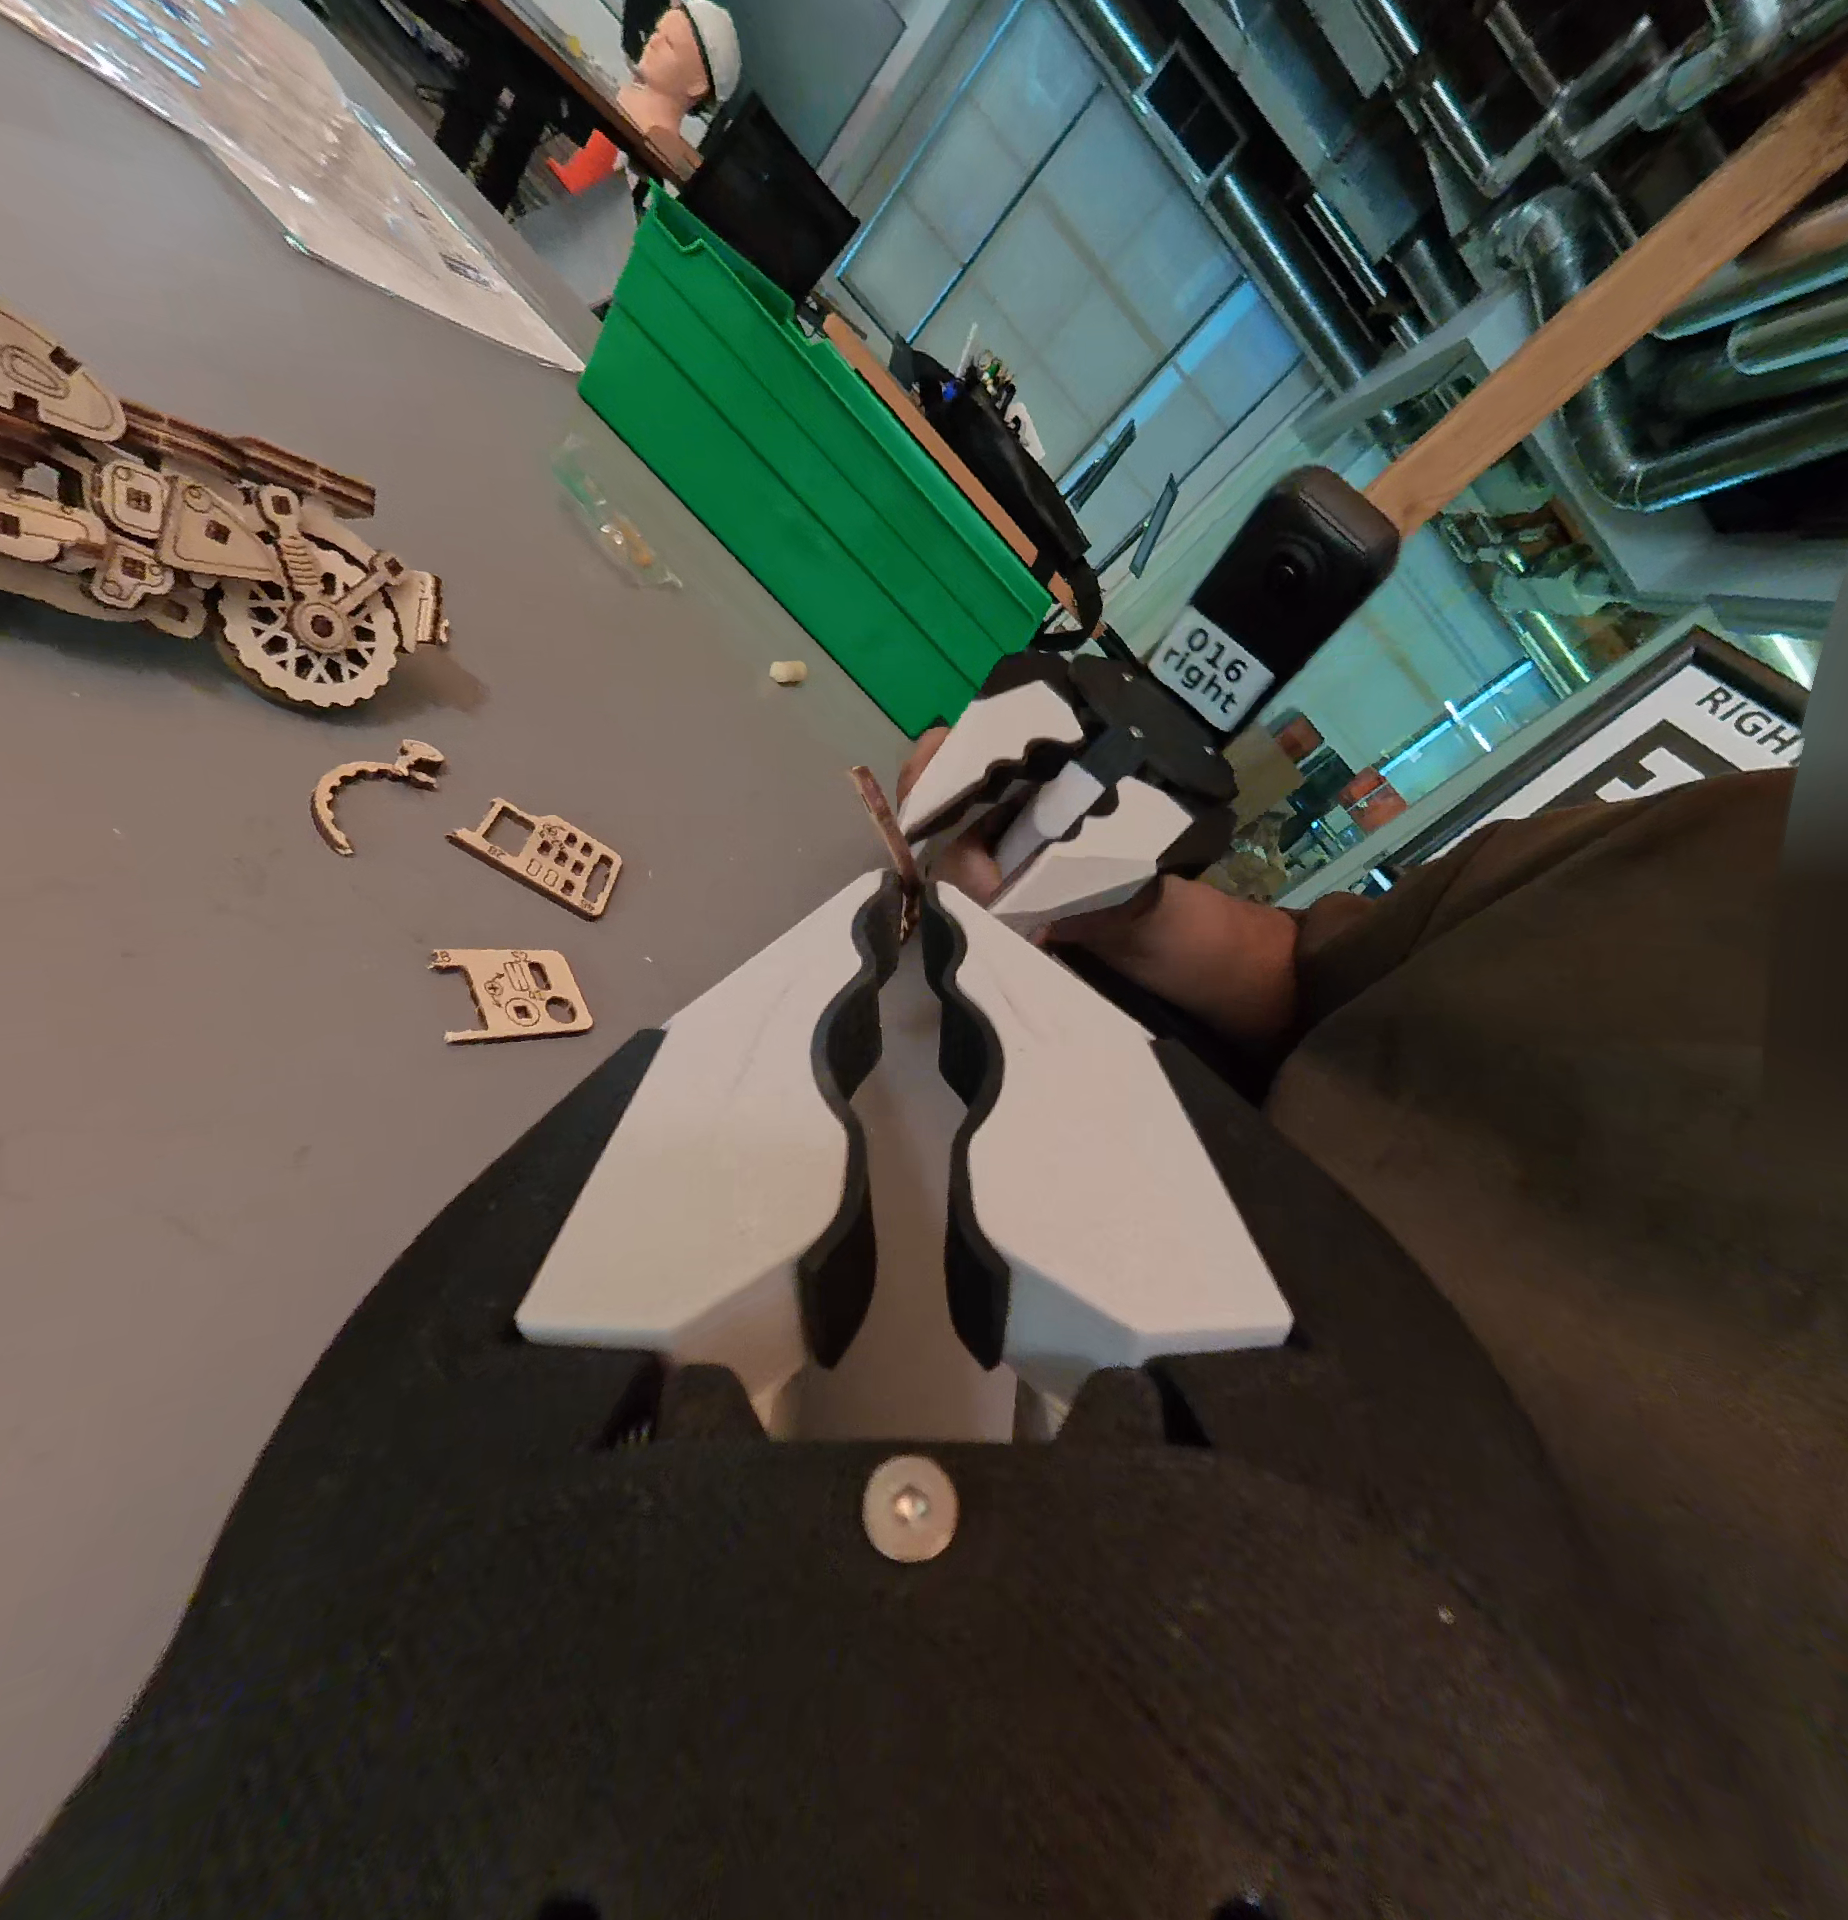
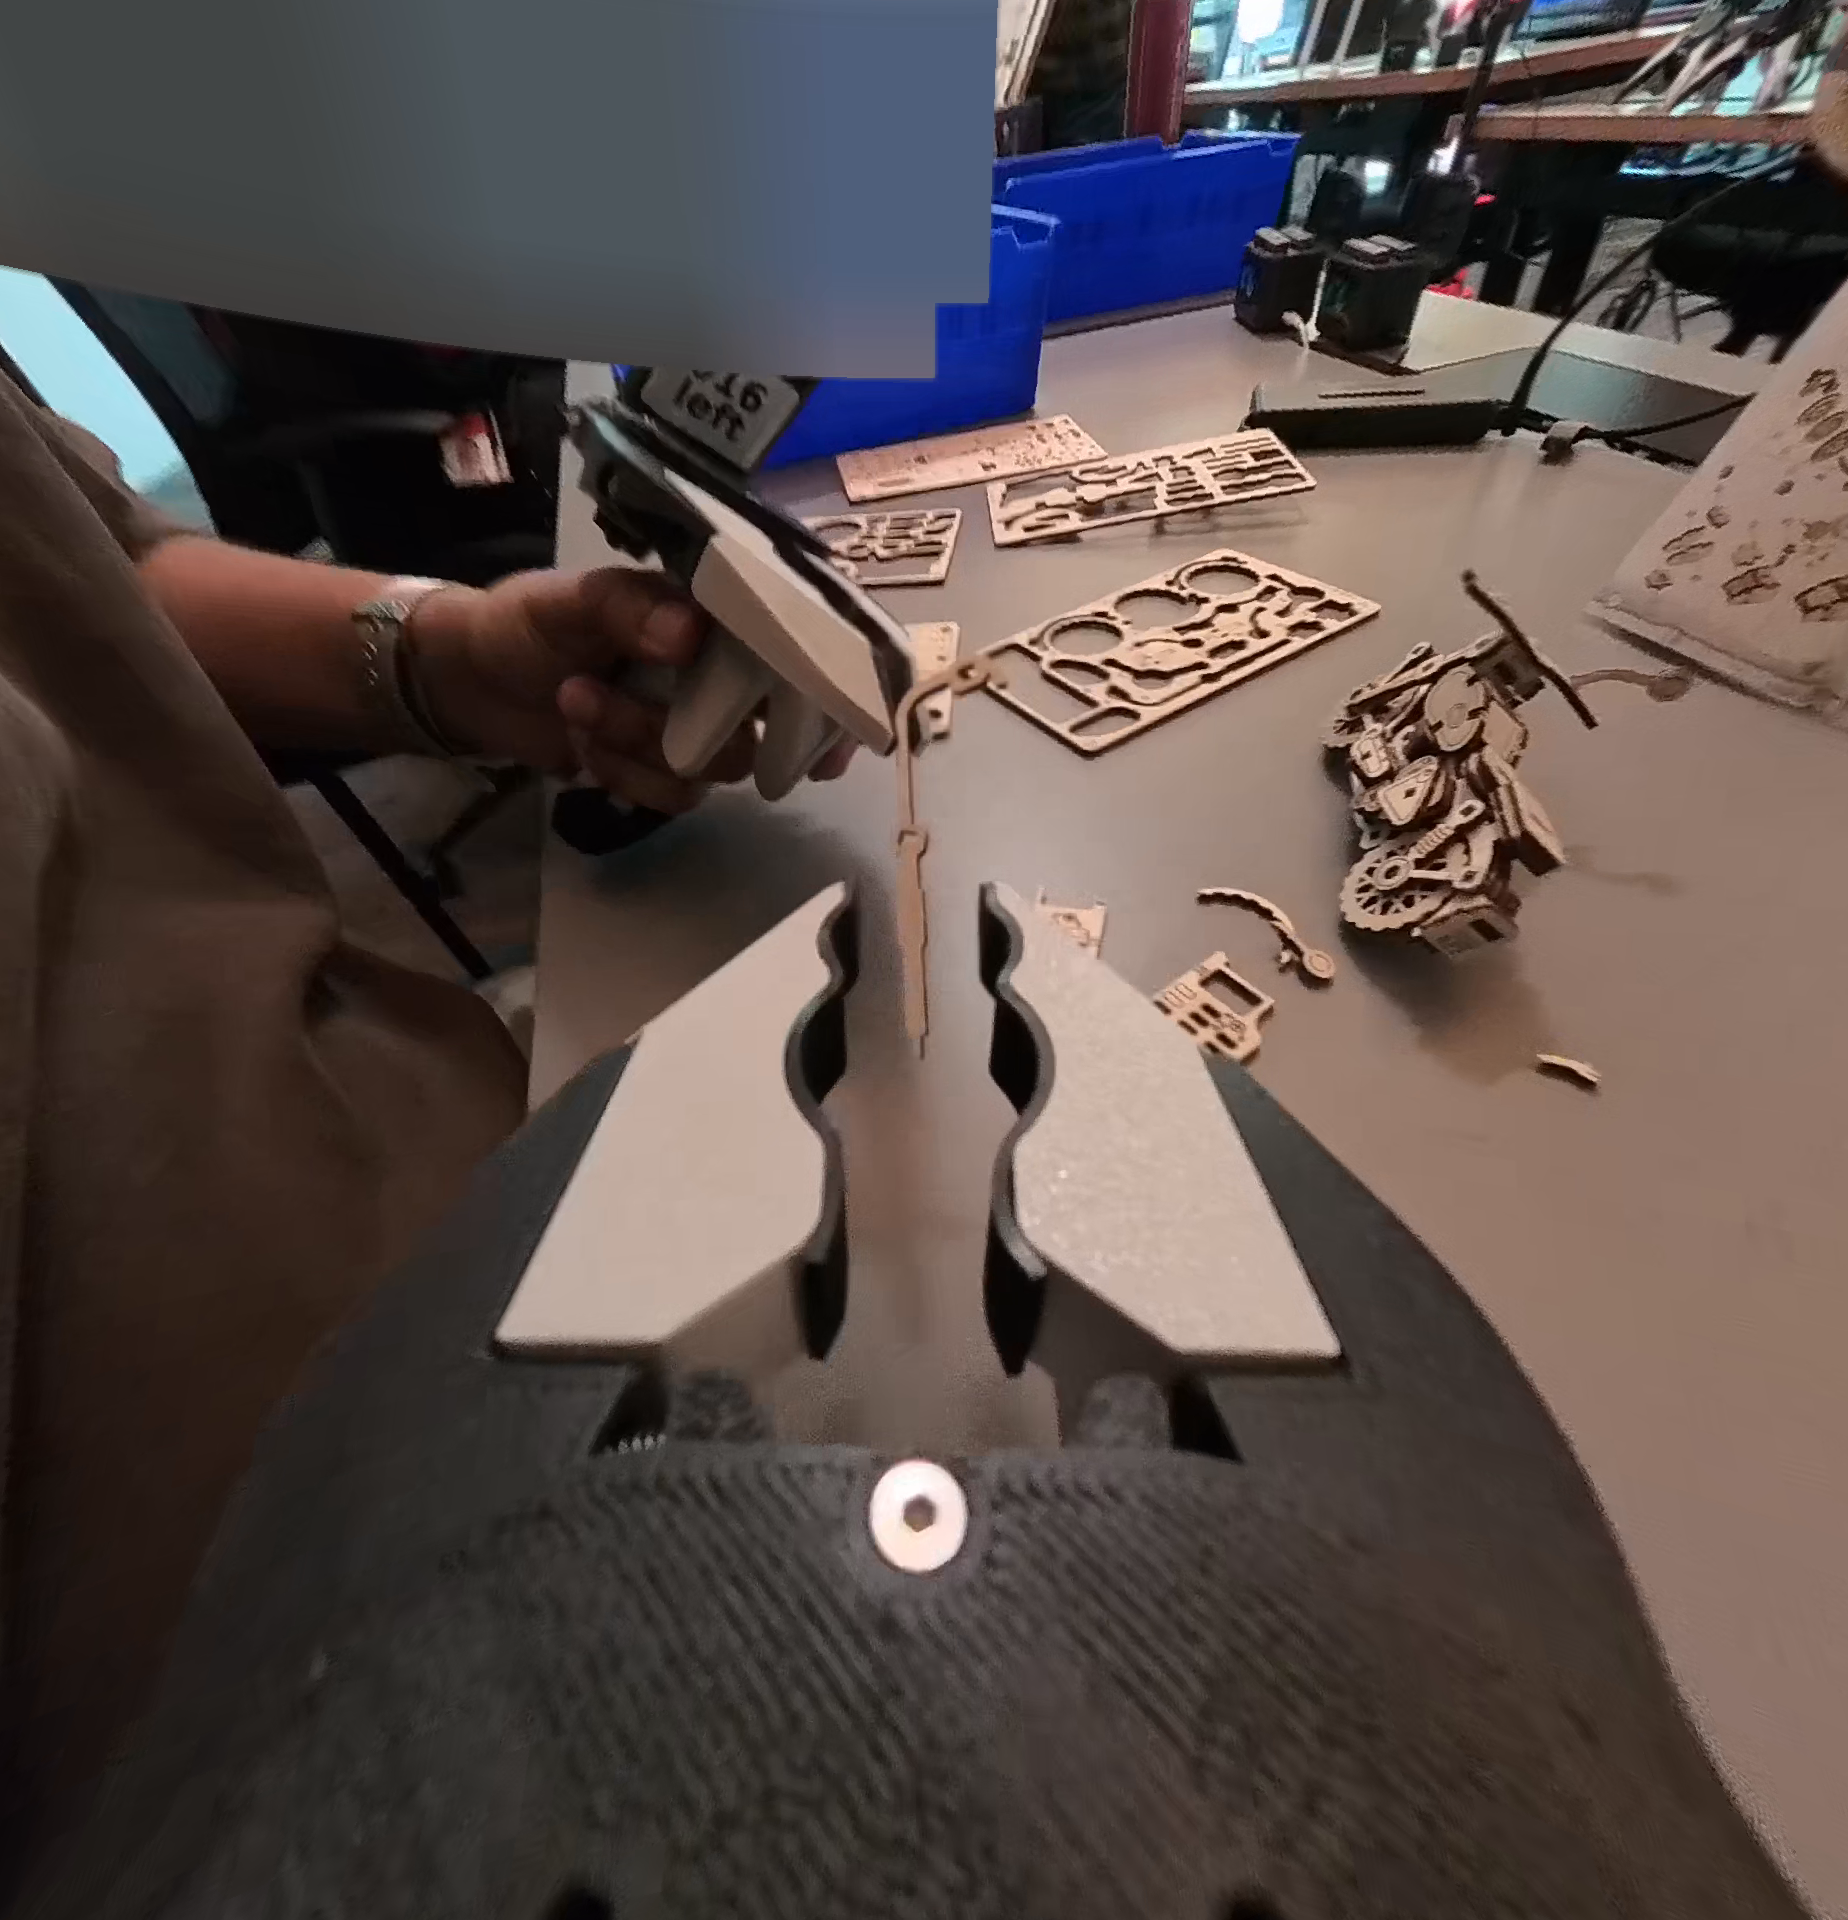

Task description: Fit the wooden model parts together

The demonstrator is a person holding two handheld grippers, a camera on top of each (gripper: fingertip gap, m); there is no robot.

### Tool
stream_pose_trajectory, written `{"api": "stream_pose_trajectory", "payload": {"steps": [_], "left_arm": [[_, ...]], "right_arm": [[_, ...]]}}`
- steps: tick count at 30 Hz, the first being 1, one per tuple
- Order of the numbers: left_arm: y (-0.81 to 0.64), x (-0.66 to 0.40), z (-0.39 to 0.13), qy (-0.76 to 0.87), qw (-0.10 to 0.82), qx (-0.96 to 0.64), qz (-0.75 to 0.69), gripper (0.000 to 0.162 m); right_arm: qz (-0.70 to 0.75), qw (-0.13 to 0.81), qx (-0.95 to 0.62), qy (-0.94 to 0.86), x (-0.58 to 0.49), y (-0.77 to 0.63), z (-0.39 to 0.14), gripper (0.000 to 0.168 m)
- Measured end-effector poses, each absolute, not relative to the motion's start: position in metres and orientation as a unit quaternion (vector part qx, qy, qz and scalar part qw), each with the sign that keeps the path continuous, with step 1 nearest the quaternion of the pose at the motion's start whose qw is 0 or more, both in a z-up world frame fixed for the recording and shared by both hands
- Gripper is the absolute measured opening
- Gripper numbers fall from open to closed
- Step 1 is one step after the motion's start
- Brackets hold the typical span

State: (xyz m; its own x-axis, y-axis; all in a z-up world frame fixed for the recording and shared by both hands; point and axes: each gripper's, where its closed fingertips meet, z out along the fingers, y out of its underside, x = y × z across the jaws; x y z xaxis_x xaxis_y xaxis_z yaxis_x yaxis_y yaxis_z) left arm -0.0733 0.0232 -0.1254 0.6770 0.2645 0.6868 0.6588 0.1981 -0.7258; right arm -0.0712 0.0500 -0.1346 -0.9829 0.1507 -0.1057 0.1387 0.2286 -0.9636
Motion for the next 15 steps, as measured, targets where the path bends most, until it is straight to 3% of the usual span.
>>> {"api": "stream_pose_trajectory", "payload": {"steps": [8,15], "left_arm": [[0.032,-0.056,-0.117,-0.317,0.687,-0.633,-0.166,0.0],[0.029,-0.058,-0.113,-0.318,0.696,-0.622,-0.17,0.0]], "right_arm": [[0.64,-0.172,-0.154,-0.733,-0.062,0.049,-0.124,0.033],[0.616,-0.2,-0.142,-0.749,-0.051,0.045,-0.132,0.026]]}}
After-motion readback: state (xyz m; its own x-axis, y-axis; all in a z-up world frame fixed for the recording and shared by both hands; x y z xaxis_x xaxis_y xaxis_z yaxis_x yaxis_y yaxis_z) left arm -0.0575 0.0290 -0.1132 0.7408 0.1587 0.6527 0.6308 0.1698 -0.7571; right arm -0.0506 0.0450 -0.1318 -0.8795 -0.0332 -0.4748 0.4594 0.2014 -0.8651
